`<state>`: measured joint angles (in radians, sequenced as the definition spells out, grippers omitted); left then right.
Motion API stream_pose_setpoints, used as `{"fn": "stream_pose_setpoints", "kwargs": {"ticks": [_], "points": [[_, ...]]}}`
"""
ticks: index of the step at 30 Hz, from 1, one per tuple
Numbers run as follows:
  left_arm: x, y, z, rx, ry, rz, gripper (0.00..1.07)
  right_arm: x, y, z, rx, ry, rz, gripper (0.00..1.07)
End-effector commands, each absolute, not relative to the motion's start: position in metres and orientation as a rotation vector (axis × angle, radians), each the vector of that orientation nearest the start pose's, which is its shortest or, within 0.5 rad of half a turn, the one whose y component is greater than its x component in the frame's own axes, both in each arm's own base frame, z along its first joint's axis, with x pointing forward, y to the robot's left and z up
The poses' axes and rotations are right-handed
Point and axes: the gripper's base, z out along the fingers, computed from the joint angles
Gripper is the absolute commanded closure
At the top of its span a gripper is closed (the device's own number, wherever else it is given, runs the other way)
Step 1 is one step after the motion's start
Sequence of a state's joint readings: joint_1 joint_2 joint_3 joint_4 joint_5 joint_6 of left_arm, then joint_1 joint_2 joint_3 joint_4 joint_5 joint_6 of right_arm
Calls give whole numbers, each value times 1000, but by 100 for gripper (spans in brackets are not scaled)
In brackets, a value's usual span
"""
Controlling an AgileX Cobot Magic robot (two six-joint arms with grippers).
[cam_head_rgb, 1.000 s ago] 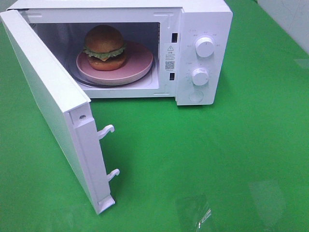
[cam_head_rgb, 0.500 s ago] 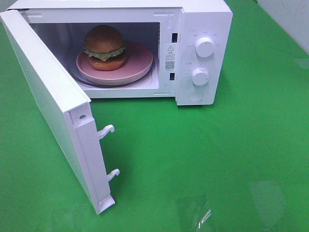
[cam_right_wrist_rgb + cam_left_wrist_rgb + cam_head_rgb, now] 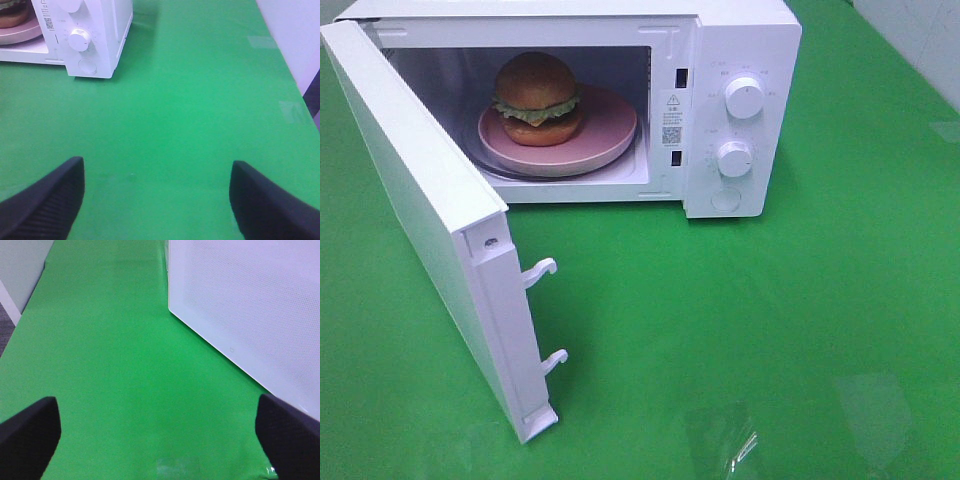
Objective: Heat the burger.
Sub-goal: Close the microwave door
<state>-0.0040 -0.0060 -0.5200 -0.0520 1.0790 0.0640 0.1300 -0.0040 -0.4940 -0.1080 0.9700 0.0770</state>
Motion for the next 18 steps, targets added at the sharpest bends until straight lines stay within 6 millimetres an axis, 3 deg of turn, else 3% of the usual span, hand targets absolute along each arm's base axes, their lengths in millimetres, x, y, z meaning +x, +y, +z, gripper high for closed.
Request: {"fn": "stream_pose_setpoints", "kwargs": {"ticks": [1, 18], "points": [[-9, -4, 281, 77, 2022, -25, 9, -4, -9, 283, -63, 1917, -4, 31], [-9, -4, 281, 77, 2022, -25, 9, -4, -9, 283, -63, 1917, -4, 31]]}}
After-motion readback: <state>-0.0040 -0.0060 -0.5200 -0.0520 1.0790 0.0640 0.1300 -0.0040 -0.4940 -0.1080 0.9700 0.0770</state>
